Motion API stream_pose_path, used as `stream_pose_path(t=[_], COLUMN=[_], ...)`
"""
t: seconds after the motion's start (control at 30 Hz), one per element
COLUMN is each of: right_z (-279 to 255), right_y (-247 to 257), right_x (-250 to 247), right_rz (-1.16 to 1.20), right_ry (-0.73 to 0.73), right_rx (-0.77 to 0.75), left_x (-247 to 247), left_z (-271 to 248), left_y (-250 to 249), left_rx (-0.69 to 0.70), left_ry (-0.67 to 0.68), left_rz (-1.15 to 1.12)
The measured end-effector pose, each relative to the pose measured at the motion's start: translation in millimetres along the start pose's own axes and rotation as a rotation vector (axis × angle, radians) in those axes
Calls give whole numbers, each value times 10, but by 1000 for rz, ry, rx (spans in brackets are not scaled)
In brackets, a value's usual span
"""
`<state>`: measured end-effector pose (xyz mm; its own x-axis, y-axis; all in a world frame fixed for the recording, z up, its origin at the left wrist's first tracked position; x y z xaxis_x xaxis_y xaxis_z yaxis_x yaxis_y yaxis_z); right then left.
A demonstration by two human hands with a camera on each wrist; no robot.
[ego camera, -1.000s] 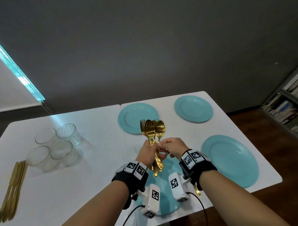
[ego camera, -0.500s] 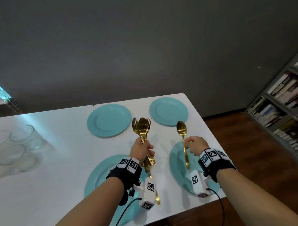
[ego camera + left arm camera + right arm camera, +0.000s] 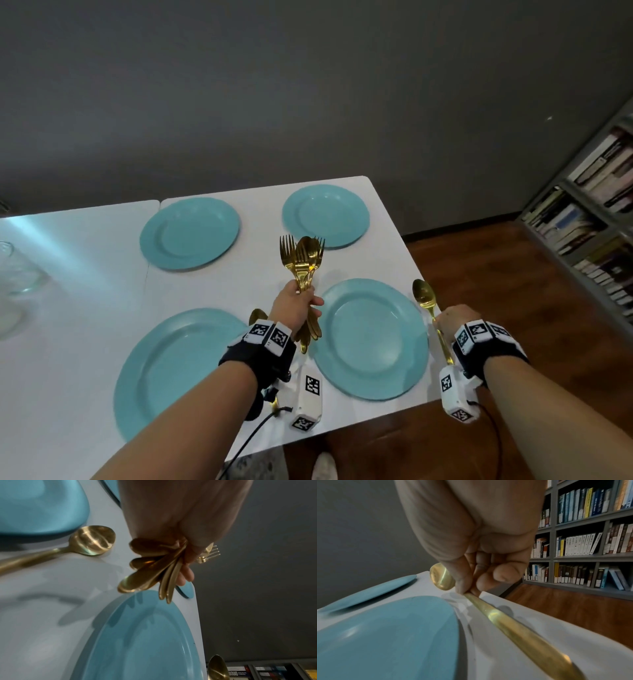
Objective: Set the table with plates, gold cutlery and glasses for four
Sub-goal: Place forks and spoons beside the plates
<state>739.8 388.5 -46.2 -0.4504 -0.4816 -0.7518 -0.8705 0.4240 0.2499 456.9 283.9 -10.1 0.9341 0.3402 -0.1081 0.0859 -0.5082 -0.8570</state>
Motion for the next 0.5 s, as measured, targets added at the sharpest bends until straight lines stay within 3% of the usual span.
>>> stream_pose_path(t=[0.23,0.5], right_z=[13,41], right_y=[72,130], right_x=[125,137], right_rz=[-231,-239], right_ry=[-21,-130], right_rx=[72,23], left_x=[168,213], left_z=[-8,-29], left_y=[-3,48], left_rx=[-4,-37], left_ry=[6,5], left_rz=[-15,-36])
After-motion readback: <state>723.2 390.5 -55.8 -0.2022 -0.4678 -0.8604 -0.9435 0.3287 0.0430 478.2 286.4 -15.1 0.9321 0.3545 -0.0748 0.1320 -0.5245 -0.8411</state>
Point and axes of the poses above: each hand's wrist, its own z-axis towards the middle knuckle, its own x-axis out of the palm, y = z × x, the point moved 1 cm from there along z, towards the middle knuckle, and after that the axes turned 1 degree about z, right-handed, at the moved point
